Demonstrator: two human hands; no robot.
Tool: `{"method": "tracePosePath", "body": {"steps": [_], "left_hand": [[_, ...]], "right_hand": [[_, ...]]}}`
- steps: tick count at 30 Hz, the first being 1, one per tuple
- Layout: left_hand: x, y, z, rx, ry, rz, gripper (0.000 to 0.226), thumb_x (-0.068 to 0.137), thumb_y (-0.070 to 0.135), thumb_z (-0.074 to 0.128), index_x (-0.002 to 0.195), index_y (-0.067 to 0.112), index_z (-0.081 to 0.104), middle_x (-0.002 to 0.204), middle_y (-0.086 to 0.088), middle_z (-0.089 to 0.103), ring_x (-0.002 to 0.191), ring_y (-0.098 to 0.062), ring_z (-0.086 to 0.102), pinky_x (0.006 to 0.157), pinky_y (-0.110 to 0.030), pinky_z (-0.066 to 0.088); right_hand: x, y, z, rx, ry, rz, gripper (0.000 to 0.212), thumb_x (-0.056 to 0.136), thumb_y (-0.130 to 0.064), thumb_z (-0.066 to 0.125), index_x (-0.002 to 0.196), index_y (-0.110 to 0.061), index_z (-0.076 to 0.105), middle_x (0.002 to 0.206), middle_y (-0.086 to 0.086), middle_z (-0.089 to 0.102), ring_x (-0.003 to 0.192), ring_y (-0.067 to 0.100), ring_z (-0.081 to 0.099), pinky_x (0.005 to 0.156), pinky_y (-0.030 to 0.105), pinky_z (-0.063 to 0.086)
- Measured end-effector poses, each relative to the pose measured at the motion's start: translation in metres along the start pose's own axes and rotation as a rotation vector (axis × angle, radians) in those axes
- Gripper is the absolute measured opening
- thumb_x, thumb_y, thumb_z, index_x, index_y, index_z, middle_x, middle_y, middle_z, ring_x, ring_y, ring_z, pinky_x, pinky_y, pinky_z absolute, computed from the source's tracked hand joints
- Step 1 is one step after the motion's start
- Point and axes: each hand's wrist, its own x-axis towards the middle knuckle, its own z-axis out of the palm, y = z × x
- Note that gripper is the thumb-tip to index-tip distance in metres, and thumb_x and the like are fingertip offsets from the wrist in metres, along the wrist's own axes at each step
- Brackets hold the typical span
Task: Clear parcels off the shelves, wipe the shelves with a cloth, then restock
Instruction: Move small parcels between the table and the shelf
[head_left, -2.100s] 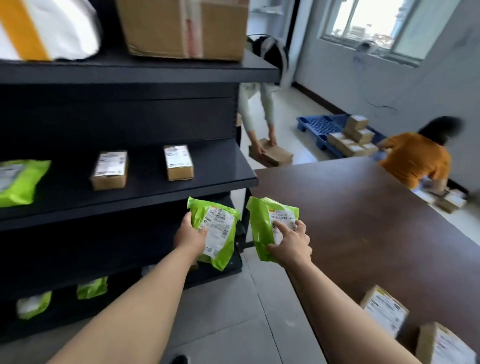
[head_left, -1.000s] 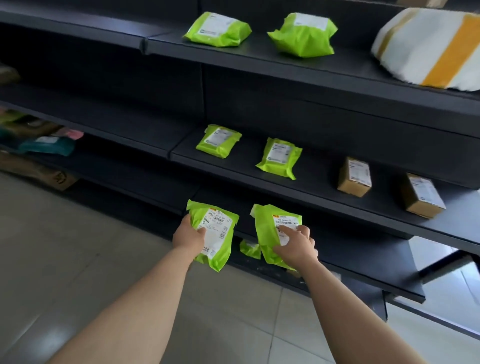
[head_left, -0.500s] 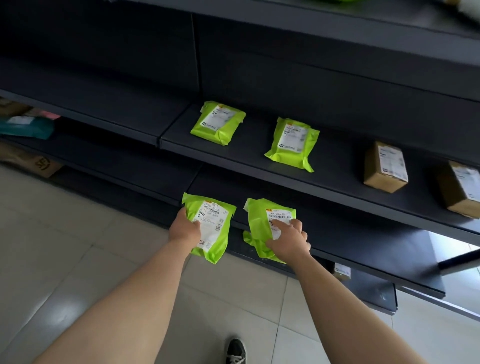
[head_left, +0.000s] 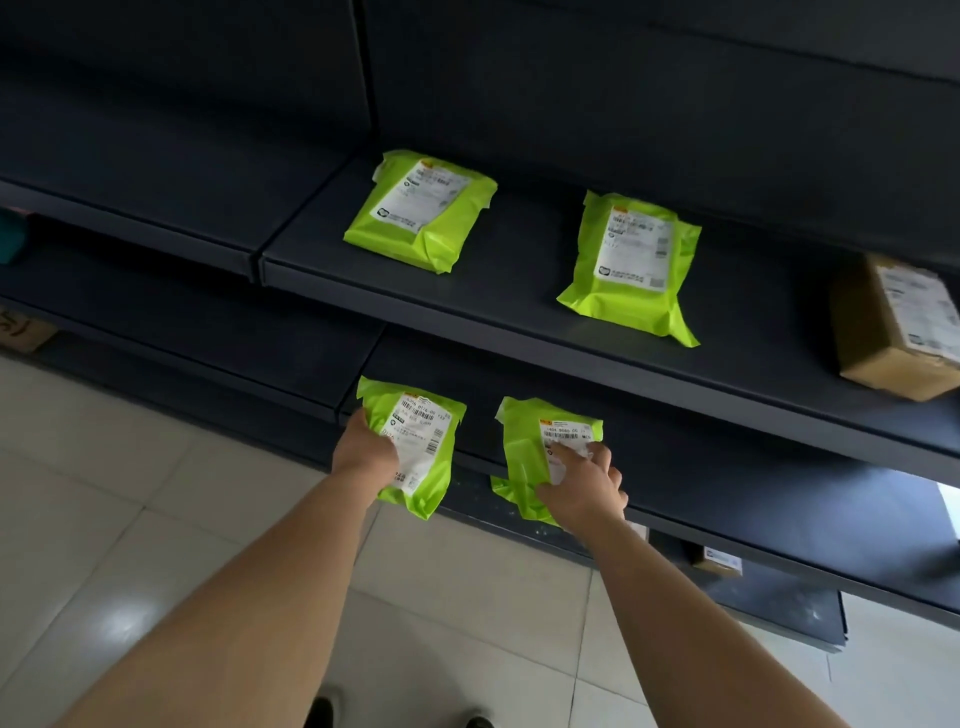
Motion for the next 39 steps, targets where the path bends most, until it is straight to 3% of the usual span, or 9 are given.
{"method": "tracePosePath", "body": {"steps": [7, 10, 20, 25, 28, 39], "left_hand": [[0.080, -0.025, 0.032, 0.077, 0.001, 0.028, 0.029, 0.086, -0.004, 0.039, 0.108, 0.013, 0.051, 0.079, 0.003, 0.050, 0.065, -0.016, 0.048, 0.059, -0.029, 0.039], [0.114, -0.031, 0.046, 0.077, -0.030, 0.065, 0.028, 0.087, -0.003, 0.038, 0.104, 0.014, 0.051, 0.083, 0.001, 0.053, 0.065, -0.015, 0.050, 0.051, -0.025, 0.038], [0.207, -0.045, 0.096, 0.046, -0.085, 0.173, 0.027, 0.089, -0.003, 0.041, 0.107, 0.014, 0.052, 0.101, -0.007, 0.062, 0.081, -0.025, 0.057, 0.063, -0.031, 0.046], [0.237, -0.045, 0.110, 0.061, -0.080, 0.196, 0.037, 0.090, -0.002, 0.041, 0.125, 0.010, 0.048, 0.118, -0.013, 0.061, 0.103, -0.035, 0.060, 0.078, -0.037, 0.049], [0.254, -0.045, 0.117, 0.065, -0.066, 0.199, 0.040, 0.091, -0.002, 0.040, 0.129, 0.009, 0.046, 0.120, -0.014, 0.060, 0.106, -0.036, 0.059, 0.084, -0.040, 0.050], [0.282, -0.036, 0.136, 0.057, -0.070, 0.195, 0.036, 0.093, -0.001, 0.038, 0.128, 0.007, 0.042, 0.117, -0.016, 0.060, 0.098, -0.033, 0.059, 0.076, -0.038, 0.047]], "right_hand": [[0.056, -0.005, 0.053, 0.000, 0.056, 0.079, 0.068, 0.083, -0.038, 0.059, 0.145, -0.040, 0.031, 0.150, 0.005, 0.014, 0.130, 0.033, 0.029, 0.108, 0.047, 0.029], [0.080, -0.010, 0.074, 0.012, 0.105, 0.106, 0.068, 0.083, -0.036, 0.059, 0.145, -0.038, 0.032, 0.149, 0.006, 0.015, 0.129, 0.033, 0.029, 0.107, 0.047, 0.029], [0.164, -0.024, 0.127, 0.040, 0.254, 0.157, 0.064, 0.085, -0.030, 0.057, 0.144, -0.038, 0.033, 0.151, 0.008, 0.012, 0.131, 0.034, 0.027, 0.107, 0.047, 0.028], [0.191, -0.028, 0.139, 0.031, 0.287, 0.143, 0.063, 0.087, -0.026, 0.056, 0.144, -0.036, 0.034, 0.153, 0.009, 0.008, 0.133, 0.035, 0.024, 0.108, 0.048, 0.026], [0.204, -0.029, 0.143, 0.026, 0.307, 0.151, 0.063, 0.087, -0.026, 0.056, 0.145, -0.036, 0.033, 0.153, 0.009, 0.007, 0.134, 0.035, 0.023, 0.109, 0.048, 0.026], [0.239, -0.025, 0.147, 0.055, 0.314, 0.208, 0.063, 0.089, -0.018, 0.051, 0.146, -0.035, 0.031, 0.157, 0.007, 0.001, 0.141, 0.034, 0.012, 0.114, 0.049, 0.017]]}}
